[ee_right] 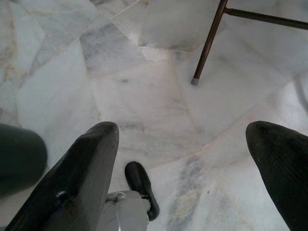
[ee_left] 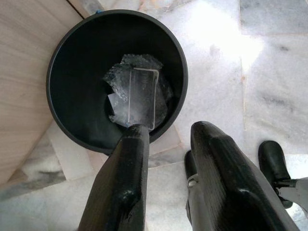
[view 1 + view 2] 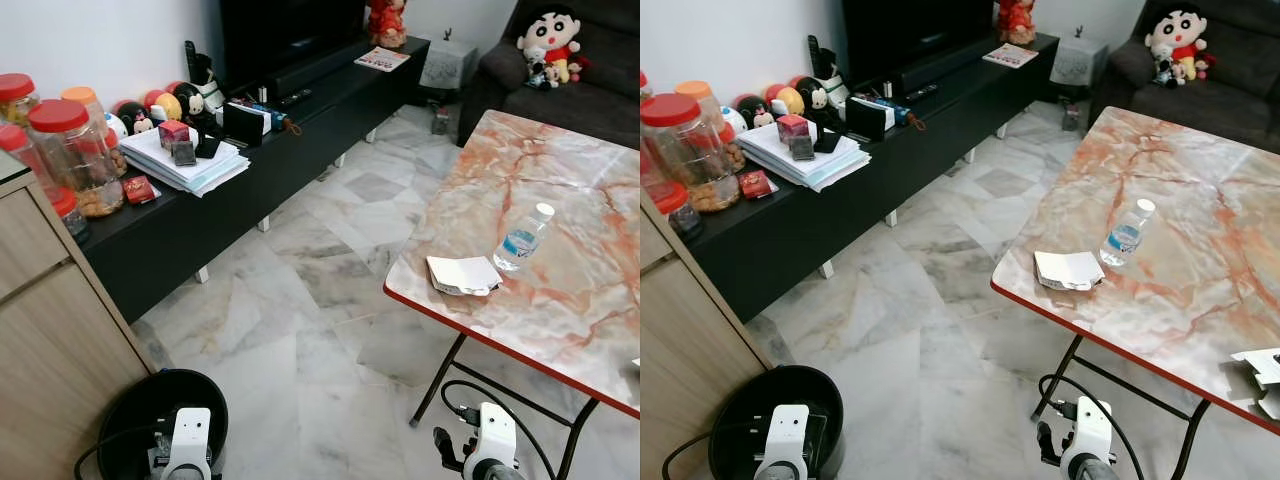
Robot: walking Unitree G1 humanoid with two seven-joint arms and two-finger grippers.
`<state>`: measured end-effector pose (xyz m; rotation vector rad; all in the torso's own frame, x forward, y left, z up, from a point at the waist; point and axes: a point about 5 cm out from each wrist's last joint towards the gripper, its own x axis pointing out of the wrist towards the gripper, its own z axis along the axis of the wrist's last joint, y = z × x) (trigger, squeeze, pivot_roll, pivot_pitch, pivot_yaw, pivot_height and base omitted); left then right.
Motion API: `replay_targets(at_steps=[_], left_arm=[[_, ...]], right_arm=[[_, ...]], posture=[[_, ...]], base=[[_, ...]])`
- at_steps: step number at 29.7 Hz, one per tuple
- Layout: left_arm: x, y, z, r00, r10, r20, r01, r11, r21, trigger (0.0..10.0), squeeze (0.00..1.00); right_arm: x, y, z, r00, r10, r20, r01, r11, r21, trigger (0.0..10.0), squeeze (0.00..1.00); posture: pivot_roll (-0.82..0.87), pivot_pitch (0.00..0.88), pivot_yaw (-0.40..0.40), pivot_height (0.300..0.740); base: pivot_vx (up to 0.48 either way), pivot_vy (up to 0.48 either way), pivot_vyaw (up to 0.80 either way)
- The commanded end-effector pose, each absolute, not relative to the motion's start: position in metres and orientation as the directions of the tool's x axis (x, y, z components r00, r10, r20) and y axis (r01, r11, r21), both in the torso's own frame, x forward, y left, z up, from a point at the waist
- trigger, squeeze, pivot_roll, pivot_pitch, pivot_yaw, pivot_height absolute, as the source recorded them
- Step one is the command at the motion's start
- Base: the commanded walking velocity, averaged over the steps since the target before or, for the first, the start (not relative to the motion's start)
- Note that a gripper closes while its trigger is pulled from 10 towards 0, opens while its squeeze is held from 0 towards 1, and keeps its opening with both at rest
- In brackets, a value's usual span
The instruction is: Picking trash to rubbish bin
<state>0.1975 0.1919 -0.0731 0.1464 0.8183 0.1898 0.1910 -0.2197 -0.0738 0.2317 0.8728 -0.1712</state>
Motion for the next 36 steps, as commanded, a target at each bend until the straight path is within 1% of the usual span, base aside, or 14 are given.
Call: replay_targets(at_steps=[1, 7, 10, 15, 36], left_arm=[[0.1956, 0.1897, -0.0746, 0.661, 0.223, -0.717, -0.112, 0.974, 0.199, 10.0, 0.00], [0.1957, 0.1888, -0.0746, 0.662, 0.221, -0.716, -0.112, 0.974, 0.198, 10.0, 0.00], [0.1959, 0.1879, -0.0747, 0.661, 0.220, -0.717, -0.082, 0.971, 0.223, 10.0, 0.00], [0.1954, 0.1880, -0.0751, 0.657, 0.225, -0.720, -0.081, 0.970, 0.230, 10.0, 0.00], [0.1971, 0.1864, -0.0742, 0.666, 0.216, -0.714, -0.066, 0.970, 0.232, 10.0, 0.00]], right_arm=[[0.1904, -0.2220, -0.0738, 0.625, -0.059, -0.778, 0.247, 0.961, 0.125, 10.0, 0.00], [0.1897, -0.2230, -0.0739, 0.623, -0.060, -0.780, 0.247, 0.961, 0.124, 10.0, 0.00], [0.1890, -0.2232, -0.0743, 0.621, -0.060, -0.781, 0.248, 0.961, 0.123, 10.0, 0.00], [0.1885, -0.2230, -0.0746, 0.619, -0.062, -0.783, 0.250, 0.960, 0.122, 10.0, 0.00], [0.1874, -0.2232, -0.0752, 0.615, -0.062, -0.786, 0.251, 0.960, 0.121, 10.0, 0.00]], posture=[[0.00, 0.044, -0.086, 0.740], [0.01, 0.046, -0.087, 0.740], [0.00, 0.047, -0.088, 0.740], [0.00, 0.046, -0.088, 0.740], [0.00, 0.043, -0.085, 0.740]], base=[[0.000, 0.000, -0.78], [0.000, 0.000, -0.78], [0.000, 0.000, -0.78], [0.000, -0.414, -0.78], [0.000, 0.000, -0.78]])
